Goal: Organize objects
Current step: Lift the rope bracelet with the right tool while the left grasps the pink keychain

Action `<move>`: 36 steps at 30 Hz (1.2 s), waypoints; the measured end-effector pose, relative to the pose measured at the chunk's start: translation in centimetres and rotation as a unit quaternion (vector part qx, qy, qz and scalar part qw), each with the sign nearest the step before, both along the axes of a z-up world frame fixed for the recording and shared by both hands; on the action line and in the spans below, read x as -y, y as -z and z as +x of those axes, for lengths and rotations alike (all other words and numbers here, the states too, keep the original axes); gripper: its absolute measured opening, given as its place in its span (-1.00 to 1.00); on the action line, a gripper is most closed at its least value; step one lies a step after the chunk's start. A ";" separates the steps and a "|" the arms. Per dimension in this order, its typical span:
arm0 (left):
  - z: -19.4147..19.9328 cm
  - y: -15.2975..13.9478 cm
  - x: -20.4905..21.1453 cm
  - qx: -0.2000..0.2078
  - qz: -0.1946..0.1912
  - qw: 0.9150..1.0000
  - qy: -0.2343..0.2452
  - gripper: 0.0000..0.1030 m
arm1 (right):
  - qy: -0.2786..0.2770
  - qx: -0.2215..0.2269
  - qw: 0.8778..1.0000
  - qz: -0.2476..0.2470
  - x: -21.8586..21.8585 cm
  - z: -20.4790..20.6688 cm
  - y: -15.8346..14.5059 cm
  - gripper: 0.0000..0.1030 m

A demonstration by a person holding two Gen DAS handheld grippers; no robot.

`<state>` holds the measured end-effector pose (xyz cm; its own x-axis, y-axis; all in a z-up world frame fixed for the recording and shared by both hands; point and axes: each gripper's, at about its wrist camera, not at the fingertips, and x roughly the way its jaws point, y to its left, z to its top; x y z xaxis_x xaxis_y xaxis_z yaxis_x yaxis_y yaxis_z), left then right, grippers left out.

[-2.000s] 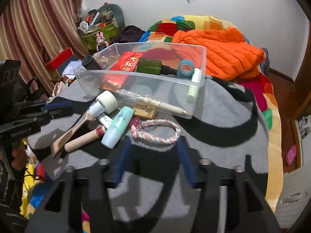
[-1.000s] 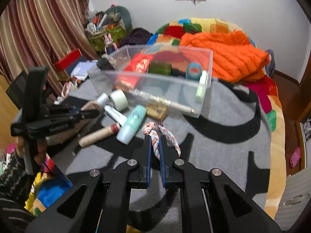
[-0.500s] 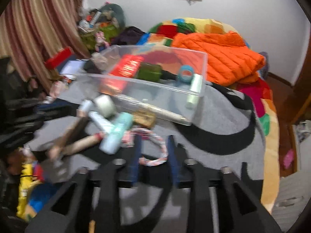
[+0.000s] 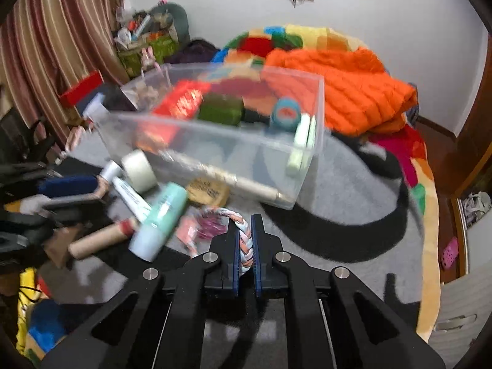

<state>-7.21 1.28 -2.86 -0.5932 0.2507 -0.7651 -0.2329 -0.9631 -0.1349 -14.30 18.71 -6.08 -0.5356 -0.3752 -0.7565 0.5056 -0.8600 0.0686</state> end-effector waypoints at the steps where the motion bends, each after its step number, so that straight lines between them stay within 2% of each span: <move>1: 0.0 0.0 -0.1 0.000 0.002 1.000 0.001 -0.18 | -0.001 -0.011 1.000 -0.007 -0.1 0.4 -0.8 -0.88; 4: 0.1 0.1 -0.4 -0.001 0.008 1.000 0.007 -0.02 | -0.009 -0.034 0.999 -0.020 -0.1 1.4 -3.0 -0.88; 7: 0.3 0.2 -1.1 -0.004 0.005 1.000 0.018 0.04 | -0.020 -0.049 0.998 -0.033 0.2 2.2 -4.9 -0.88; 13: 0.7 0.4 -1.8 -0.010 0.005 0.999 0.035 0.05 | -0.048 -0.065 0.995 -0.057 0.9 3.8 -7.6 -0.88; 22: 0.3 0.1 -2.6 -0.021 0.022 0.998 0.049 0.05 | -0.080 -0.074 0.991 -0.073 1.8 6.0 -9.3 -0.88; 24: 0.2 0.1 -2.5 -0.023 0.029 0.998 0.048 -0.15 | -0.082 -0.076 0.991 -0.076 1.8 6.3 -9.5 -0.88; 26: 0.1 0.2 -2.3 -0.021 0.036 0.998 0.048 -0.60 | -0.081 -0.077 0.991 -0.078 1.7 6.6 -9.7 -0.88; 28: 0.0 0.4 -2.0 -0.018 0.041 0.998 0.044 -0.82 | -0.077 -0.077 0.991 -0.082 1.4 6.6 -9.8 -0.88; 36: 0.2 -0.1 0.0 -0.020 0.063 0.998 0.010 -0.86 | -0.036 -0.068 0.994 -0.079 -0.4 5.1 -9.1 -0.88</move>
<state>-6.98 1.29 -2.71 -0.6160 0.3559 -0.7027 -0.2599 -0.9340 -0.2452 -9.19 19.08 2.98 -0.5962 -0.5246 -0.6078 0.5793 -0.8052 0.1267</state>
